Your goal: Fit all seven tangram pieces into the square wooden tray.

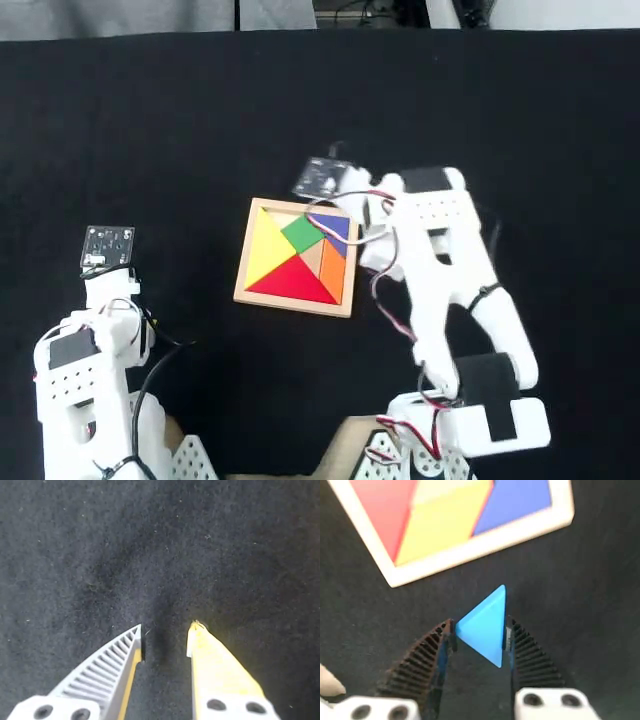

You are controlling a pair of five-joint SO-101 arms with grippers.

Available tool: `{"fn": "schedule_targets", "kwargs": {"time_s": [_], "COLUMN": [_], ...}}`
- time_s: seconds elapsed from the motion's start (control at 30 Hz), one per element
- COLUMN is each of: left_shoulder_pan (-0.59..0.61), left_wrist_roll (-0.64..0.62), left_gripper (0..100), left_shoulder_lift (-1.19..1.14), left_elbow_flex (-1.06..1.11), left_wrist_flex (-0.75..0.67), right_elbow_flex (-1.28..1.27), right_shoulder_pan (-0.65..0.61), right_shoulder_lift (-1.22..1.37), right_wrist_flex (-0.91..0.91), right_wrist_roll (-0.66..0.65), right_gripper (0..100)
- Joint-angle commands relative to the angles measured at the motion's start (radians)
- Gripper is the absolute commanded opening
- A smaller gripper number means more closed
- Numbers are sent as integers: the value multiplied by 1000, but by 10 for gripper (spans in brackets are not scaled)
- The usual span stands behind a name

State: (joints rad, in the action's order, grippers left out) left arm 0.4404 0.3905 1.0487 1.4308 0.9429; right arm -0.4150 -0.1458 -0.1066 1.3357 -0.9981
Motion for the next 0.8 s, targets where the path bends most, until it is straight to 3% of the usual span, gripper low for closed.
{"fn": "schedule_targets", "kwargs": {"time_s": [0.0,0.3,0.43,0.77], "left_shoulder_pan": [5,5,5,7], "left_wrist_roll": [-6,-6,-5,-5], "left_gripper": [159,159,159,159], "left_shoulder_lift": [9,9,9,9], "left_elbow_flex": [-5,-5,-5,-4], "left_wrist_flex": [-15,-15,-15,-15], "right_elbow_flex": [117,409,654,1171], "right_shoulder_pan": [-104,-288,-318,-336], "right_shoulder_lift": [-50,206,420,848], "right_wrist_flex": [32,26,43,250], "right_wrist_roll": [9,121,175,152], "right_gripper": [130,133,134,134]}}
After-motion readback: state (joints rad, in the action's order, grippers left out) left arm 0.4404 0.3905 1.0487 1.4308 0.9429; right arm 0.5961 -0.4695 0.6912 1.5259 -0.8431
